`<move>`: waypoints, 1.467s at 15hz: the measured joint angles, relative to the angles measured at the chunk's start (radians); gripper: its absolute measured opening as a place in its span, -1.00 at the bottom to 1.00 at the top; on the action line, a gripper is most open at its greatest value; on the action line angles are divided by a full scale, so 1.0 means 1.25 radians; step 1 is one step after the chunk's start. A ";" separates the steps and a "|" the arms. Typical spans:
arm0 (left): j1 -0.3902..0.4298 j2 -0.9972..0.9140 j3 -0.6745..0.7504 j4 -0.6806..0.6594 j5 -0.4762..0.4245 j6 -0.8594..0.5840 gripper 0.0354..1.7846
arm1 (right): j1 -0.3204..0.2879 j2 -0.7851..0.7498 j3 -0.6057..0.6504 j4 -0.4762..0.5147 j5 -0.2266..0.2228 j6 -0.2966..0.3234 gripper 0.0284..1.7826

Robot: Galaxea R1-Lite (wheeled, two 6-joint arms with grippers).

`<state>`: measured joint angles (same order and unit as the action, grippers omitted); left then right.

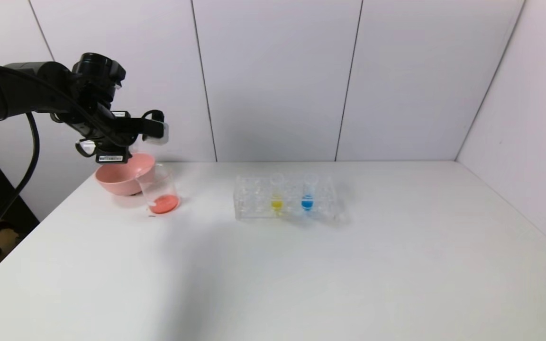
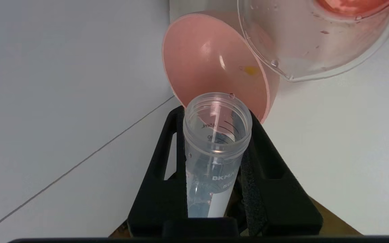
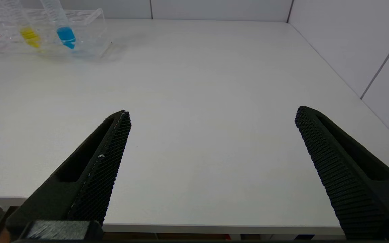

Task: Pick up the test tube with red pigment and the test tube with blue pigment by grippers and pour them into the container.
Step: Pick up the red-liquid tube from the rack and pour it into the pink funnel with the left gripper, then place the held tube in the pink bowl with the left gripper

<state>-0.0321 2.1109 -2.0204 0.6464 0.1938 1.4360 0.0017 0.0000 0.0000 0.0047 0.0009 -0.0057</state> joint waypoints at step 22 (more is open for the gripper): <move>0.023 -0.089 0.035 -0.389 0.006 -1.208 -0.51 | 0.000 0.000 0.000 0.000 0.000 0.000 0.99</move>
<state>-0.0036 1.9994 -1.9772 0.1596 0.2019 -0.0745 0.0013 0.0000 0.0000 0.0047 0.0009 -0.0053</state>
